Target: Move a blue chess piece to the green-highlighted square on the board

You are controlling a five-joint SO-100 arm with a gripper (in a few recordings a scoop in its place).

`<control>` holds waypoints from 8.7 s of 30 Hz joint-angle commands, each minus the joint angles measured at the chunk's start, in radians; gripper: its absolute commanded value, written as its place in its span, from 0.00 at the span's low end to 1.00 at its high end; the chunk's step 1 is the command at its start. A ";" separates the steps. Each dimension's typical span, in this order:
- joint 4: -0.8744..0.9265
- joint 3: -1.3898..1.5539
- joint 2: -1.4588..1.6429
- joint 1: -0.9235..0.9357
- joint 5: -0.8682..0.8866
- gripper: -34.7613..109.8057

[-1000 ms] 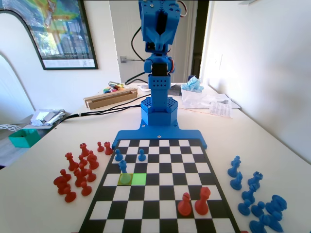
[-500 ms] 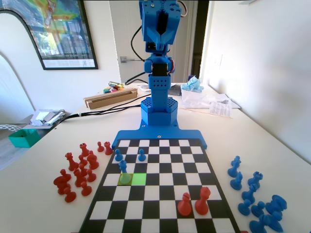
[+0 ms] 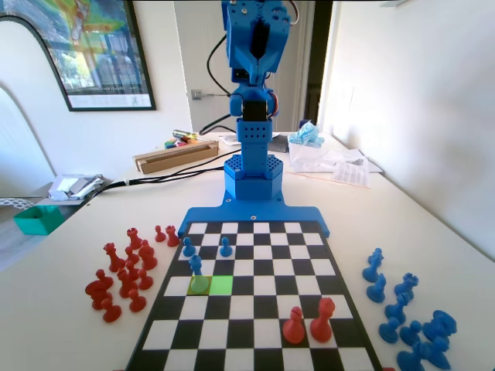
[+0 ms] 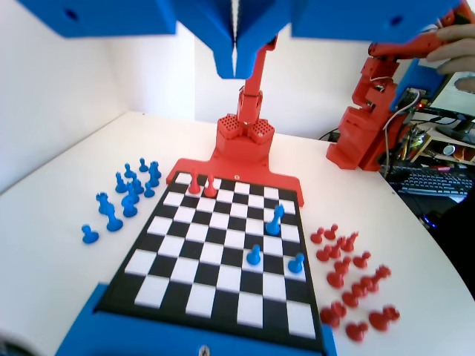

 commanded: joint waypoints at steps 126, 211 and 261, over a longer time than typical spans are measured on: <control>-0.730 -0.272 -1.594 0.322 0.448 0.25; 0.230 -0.469 -0.414 0.028 0.095 0.29; 0.002 0.043 0.123 0.015 -0.020 0.26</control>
